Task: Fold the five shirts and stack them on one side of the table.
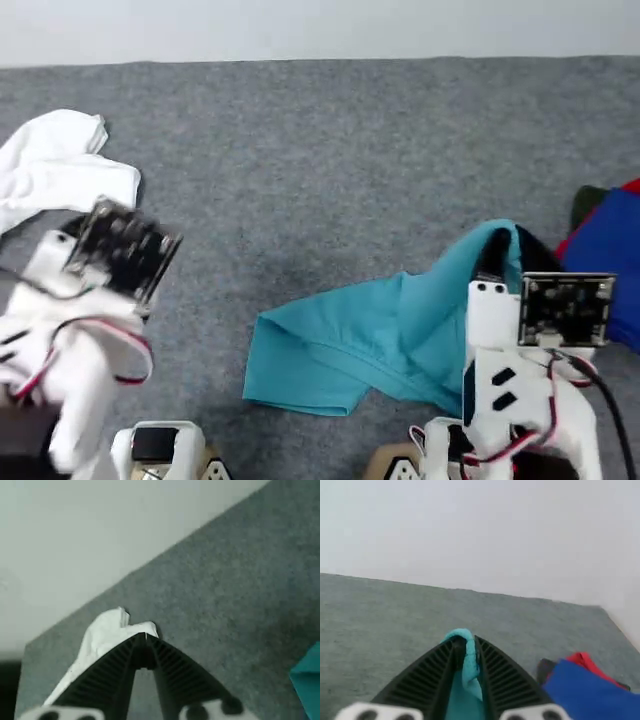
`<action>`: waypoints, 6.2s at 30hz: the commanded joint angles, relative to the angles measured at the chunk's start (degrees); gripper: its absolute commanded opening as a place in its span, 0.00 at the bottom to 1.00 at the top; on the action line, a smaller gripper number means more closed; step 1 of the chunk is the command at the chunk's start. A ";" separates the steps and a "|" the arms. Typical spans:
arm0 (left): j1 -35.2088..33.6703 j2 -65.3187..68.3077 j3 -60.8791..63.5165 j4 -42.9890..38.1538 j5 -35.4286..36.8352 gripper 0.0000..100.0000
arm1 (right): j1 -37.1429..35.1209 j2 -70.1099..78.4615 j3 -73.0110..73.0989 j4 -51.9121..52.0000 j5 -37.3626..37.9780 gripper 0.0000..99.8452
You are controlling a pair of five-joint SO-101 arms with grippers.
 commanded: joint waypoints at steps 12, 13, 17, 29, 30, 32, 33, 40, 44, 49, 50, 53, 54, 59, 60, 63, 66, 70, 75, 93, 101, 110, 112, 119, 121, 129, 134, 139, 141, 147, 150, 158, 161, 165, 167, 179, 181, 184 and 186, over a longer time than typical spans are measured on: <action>10.46 -0.09 16.66 0.53 12.75 0.00 | 14.73 1.54 19.78 -19.12 8.18 0.01; 10.37 -0.09 17.27 -0.18 13.98 0.00 | 15.43 1.54 21.10 -20.70 8.53 0.01; 10.46 -0.09 20.26 -2.11 18.37 0.00 | 19.30 1.54 25.32 -26.33 8.70 0.01; 10.46 0.00 28.79 -6.33 18.99 0.00 | 23.96 1.54 41.32 -47.60 8.70 0.01; 10.55 0.00 29.05 -6.33 18.99 0.00 | 23.96 1.54 42.11 -48.66 8.70 0.01; 10.55 0.00 29.14 -6.24 18.99 0.00 | 23.96 1.27 42.64 -48.84 8.53 0.04; 10.55 0.00 29.05 -6.07 18.99 0.00 | 23.96 1.19 42.55 -48.04 8.53 0.08; 10.55 0.00 28.70 -5.80 18.99 0.05 | 24.13 0.92 35.96 -37.23 8.44 0.38; 10.55 0.00 28.70 -5.80 18.99 0.10 | 23.96 0.92 28.92 -31.69 8.35 0.33; 13.54 0.00 28.70 -6.24 18.90 0.10 | 24.13 0.92 18.64 -19.21 8.35 0.32; 15.47 0.00 28.70 -6.07 18.55 0.10 | 24.13 0.92 16.26 -15.87 8.35 0.32; 21.27 0.18 28.88 -6.07 17.32 0.10 | 24.13 0.92 8.62 -5.23 8.35 0.32; 22.77 0.79 28.97 -6.07 17.32 0.10 | 24.13 0.92 6.24 -1.98 8.35 0.32; 25.41 13.19 28.18 -5.10 13.36 0.10 | 24.22 0.92 -2.02 13.05 8.44 0.32; 25.85 16.53 27.65 -4.92 11.96 0.10 | 24.31 0.92 -3.25 15.69 8.44 0.32; 28.84 26.90 24.84 -2.99 6.95 0.10 | 27.21 0.92 -6.42 21.76 8.62 0.32; 33.32 35.69 22.11 -1.23 3.43 0.10 | 34.77 1.19 -7.65 23.87 8.79 0.32; 37.36 44.13 18.95 0.26 -0.44 0.10 | 45.32 1.19 -7.65 24.13 9.41 0.32; 38.07 49.32 15.52 -0.53 -4.22 0.10 | 53.67 1.01 -7.38 24.13 15.38 0.32; 38.42 66.55 3.47 -8.35 -5.19 0.17 | 60.53 -4.26 -7.74 24.13 19.87 0.32; 38.15 76.48 1.27 -8.26 -4.92 0.16 | 60.70 -6.02 -7.56 24.13 23.03 0.32; 33.58 73.49 -1.80 -5.63 -4.92 0.00 | 60.79 -6.02 -7.47 24.13 23.03 0.32; 31.56 71.03 -3.82 -3.25 -4.92 0.00 | 60.79 -6.02 -7.47 24.13 23.03 0.32; 19.78 64.44 -13.23 2.37 -5.19 0.00 | 60.79 -6.11 -7.38 24.13 23.03 0.32; 15.47 64.44 -15.60 2.73 -5.19 0.00 | 60.79 -6.11 -7.38 24.13 23.03 0.32; 1.41 65.49 -17.71 -0.97 -5.19 0.00 | 60.70 -6.11 -7.38 24.22 23.03 0.32; -3.43 70.59 -19.47 -4.31 -4.84 0.00 | 60.62 -6.11 -7.65 27.38 23.03 0.32; -6.51 81.67 -28.70 -4.57 -1.85 0.00 | 60.53 -6.20 -7.74 28.26 23.03 0.32; -6.59 85.98 -34.51 -0.70 -1.93 0.01 | 60.53 -6.20 -7.74 28.26 23.03 0.32; -6.42 92.57 -54.02 10.90 -2.73 0.17 | 60.79 -6.20 -7.74 28.26 23.03 0.32; -6.33 92.40 -58.68 10.99 -3.16 0.18 | 60.79 -6.20 -7.74 28.26 23.03 0.32; 1.14 79.56 -42.51 11.08 -4.31 0.17 | 60.79 -6.20 -7.74 28.26 23.03 0.32; 6.07 71.21 -30.55 10.99 -4.31 0.17 | 60.79 -6.20 -7.74 28.26 23.03 0.32; 13.19 60.40 -16.66 10.90 -4.04 0.17 | 60.79 -6.20 -7.74 28.26 23.03 0.32; 16.53 56.18 -10.59 10.81 -3.43 0.17 | 60.79 -6.20 -7.56 28.26 23.03 0.32; 29.71 50.90 10.33 1.76 -2.29 0.17 | 60.70 -6.20 -7.47 28.26 23.03 0.32; 31.47 51.16 12.26 -0.97 -2.29 0.18 | 60.79 -6.20 -7.47 28.53 22.86 0.32; 34.64 53.10 14.37 -3.87 -2.29 0.18 | 60.79 -6.20 -7.47 30.90 22.77 0.32; 35.60 55.65 14.81 -6.68 -1.49 0.18 | 60.79 -6.20 -7.47 31.87 22.77 0.32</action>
